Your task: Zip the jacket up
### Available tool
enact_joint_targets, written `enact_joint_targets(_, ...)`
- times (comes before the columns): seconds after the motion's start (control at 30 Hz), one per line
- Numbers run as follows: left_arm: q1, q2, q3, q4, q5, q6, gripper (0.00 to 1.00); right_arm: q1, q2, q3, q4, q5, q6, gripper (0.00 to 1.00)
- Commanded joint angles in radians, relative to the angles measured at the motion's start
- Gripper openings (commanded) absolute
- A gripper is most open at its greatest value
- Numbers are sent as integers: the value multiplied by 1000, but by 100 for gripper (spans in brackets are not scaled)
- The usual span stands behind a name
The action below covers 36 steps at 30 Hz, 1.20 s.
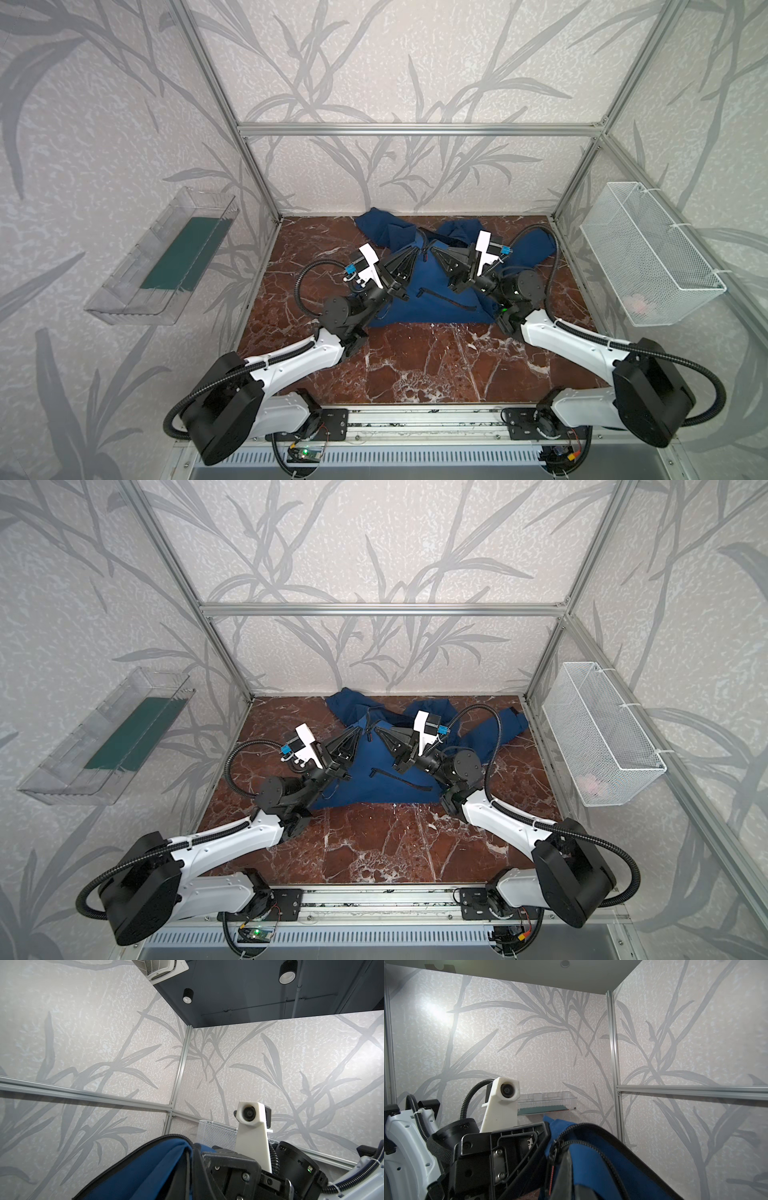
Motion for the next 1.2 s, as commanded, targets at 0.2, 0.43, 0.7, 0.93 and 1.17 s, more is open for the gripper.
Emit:
enact_joint_targets(0.2, 1, 150, -40, 44, -69, -10, 0, -69, -81, -36, -126, 249, 36, 0)
enact_joint_targets(0.43, 1, 255, -52, 52, -70, -82, 0, -83, -25, -89, -265, 275, 151, 0)
enact_joint_targets(0.7, 2, 253, -63, 53, -80, -110, 0, -82, 47, -91, -229, 151, 272, 2)
enact_joint_targets(0.93, 0, 230, -68, 53, -75, -126, 0, -76, 64, -102, -167, 150, 341, 17)
enact_joint_targets(1.17, -8, 218, -75, 53, -100, -118, 0, -76, 27, -139, -193, 171, 335, 27)
